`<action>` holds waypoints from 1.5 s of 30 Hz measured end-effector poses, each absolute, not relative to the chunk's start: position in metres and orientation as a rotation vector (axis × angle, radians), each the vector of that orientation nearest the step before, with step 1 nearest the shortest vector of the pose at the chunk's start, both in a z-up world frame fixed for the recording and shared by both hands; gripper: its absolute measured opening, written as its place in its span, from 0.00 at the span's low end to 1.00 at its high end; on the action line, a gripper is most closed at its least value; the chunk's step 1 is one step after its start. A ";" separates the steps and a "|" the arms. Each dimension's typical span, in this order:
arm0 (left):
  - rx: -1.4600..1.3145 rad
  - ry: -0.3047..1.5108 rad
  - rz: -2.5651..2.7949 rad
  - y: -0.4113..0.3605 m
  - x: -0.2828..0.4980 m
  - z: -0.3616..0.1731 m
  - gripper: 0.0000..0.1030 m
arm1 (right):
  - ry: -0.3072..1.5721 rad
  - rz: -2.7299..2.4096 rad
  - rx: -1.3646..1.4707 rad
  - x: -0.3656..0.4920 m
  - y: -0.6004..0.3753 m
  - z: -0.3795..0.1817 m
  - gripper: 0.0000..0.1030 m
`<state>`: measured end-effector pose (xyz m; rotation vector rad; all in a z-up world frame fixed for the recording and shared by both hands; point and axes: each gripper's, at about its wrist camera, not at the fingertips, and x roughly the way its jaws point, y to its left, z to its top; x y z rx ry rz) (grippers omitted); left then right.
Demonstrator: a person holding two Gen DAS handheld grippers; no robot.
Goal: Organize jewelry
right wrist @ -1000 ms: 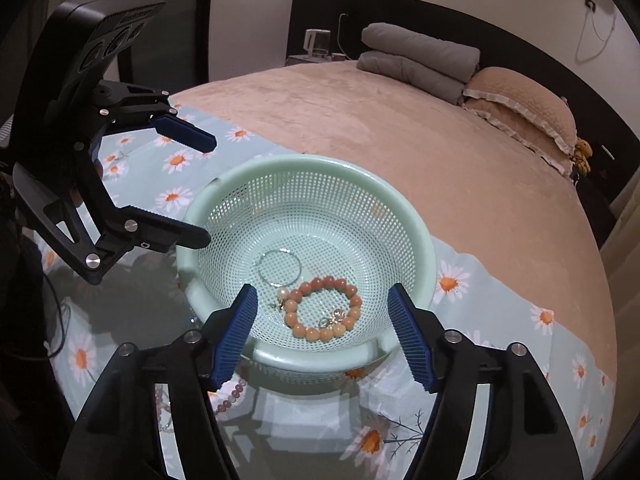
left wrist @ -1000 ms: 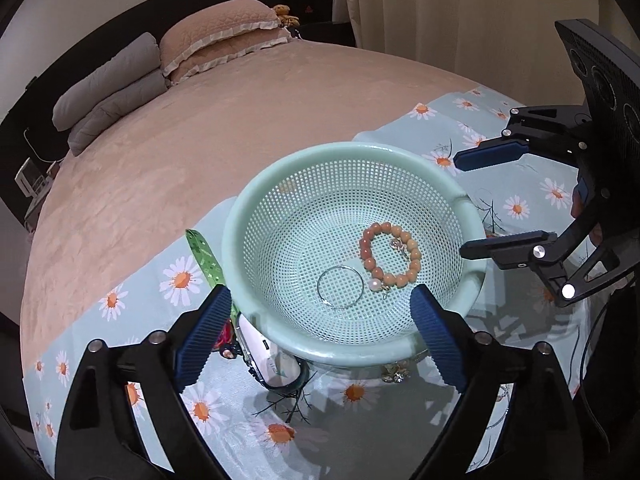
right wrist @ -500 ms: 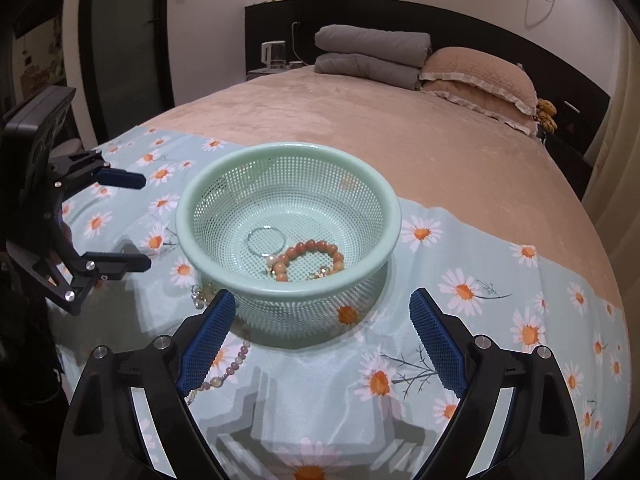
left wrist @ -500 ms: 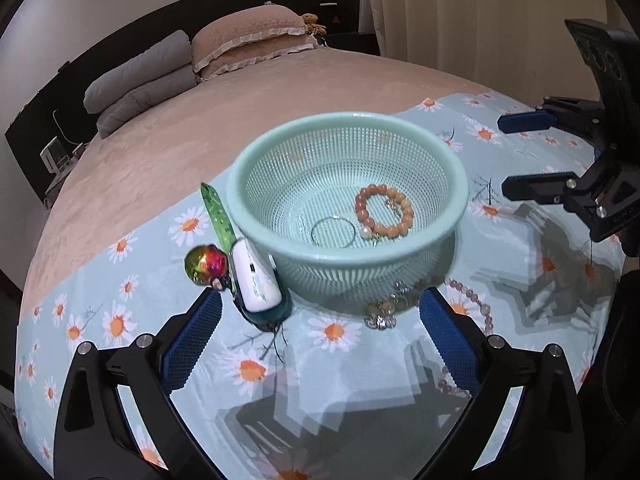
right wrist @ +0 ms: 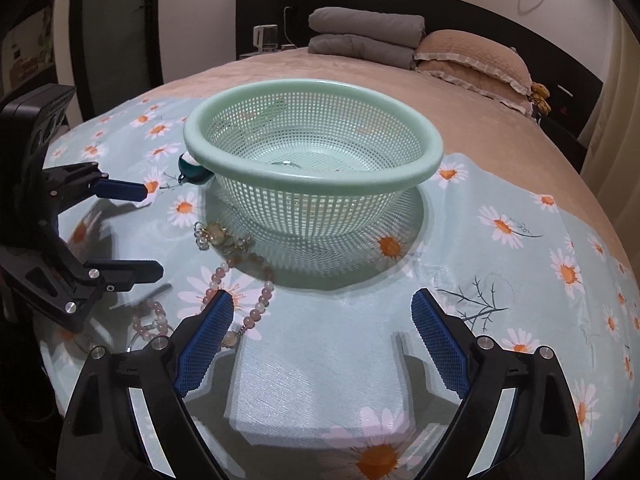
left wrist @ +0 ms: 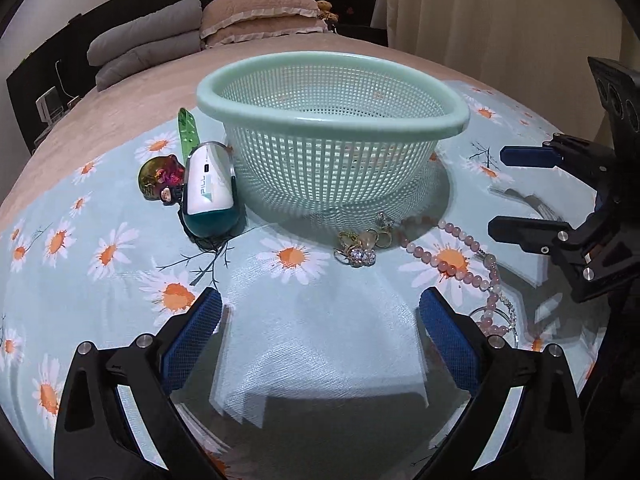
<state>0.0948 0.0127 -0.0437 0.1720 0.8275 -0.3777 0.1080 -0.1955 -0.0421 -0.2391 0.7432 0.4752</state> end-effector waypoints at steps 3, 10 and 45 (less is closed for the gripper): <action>0.191 0.820 -0.352 0.010 0.095 -0.055 0.95 | 0.779 0.470 -0.253 0.112 -0.191 -0.058 0.84; 0.162 0.782 -0.377 0.017 0.093 -0.061 0.95 | 0.819 0.453 -0.157 0.121 -0.199 -0.072 0.92; 0.113 0.813 -0.560 -0.003 0.105 -0.057 0.03 | 0.795 0.397 -0.055 0.078 -0.171 -0.064 0.06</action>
